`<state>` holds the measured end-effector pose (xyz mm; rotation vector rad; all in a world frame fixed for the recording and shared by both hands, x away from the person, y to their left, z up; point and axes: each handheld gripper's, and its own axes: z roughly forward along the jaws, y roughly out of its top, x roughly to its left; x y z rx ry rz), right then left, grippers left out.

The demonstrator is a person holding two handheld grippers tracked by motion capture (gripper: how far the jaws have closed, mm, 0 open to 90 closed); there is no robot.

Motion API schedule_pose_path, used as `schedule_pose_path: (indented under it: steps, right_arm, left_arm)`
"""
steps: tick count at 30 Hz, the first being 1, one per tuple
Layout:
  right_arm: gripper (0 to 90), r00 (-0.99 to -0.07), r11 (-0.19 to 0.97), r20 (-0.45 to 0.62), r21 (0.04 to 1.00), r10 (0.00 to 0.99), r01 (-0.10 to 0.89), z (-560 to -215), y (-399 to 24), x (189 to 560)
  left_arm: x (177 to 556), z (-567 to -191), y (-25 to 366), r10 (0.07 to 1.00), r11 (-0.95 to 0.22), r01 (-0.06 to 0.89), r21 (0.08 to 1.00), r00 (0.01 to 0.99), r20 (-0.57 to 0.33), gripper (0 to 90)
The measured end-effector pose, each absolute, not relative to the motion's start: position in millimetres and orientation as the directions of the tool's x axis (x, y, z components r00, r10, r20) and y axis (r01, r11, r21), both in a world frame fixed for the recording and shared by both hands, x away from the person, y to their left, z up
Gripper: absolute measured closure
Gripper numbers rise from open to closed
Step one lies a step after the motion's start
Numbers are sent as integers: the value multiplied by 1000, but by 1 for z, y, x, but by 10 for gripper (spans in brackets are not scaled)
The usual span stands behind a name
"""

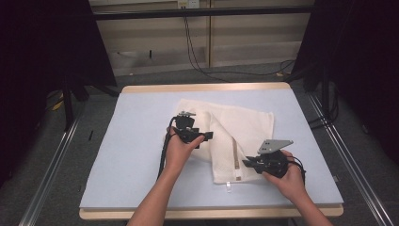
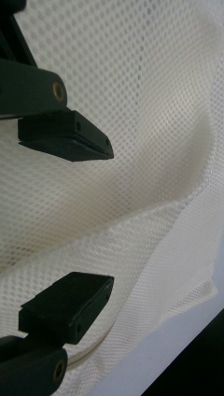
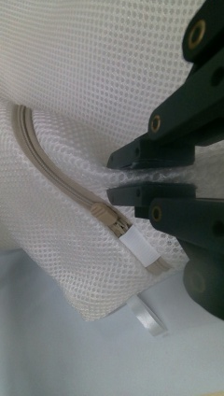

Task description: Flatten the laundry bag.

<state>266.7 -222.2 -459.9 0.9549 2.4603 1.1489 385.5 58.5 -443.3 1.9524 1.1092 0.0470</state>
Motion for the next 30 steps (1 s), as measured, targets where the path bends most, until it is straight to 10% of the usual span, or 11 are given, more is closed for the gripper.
schedule_pose_path:
  steps: [9, 17, 23, 30]
  right_arm:
    - [834, -750, 472, 37, 757, 660, 453, -460, -222, 267]
    - [825, -748, 468, 51, 752, 662, 465, -462, -222, 267]
    - [816, -747, 465, 52, 753, 663, 465, -461, -222, 268]
    - [604, -726, 427, 97, 752, 681, 502, -458, -226, 269]
  left_arm:
    - [388, -444, 42, 674, -219, 676, 703, 626, -392, 496]
    - [384, -437, 44, 676, -198, 677, 709, 619, -401, 869]
    - [381, -434, 48, 680, -207, 683, 700, 615, -399, 891]
    - [370, -430, 56, 674, -243, 666, 705, 639, -371, 900]
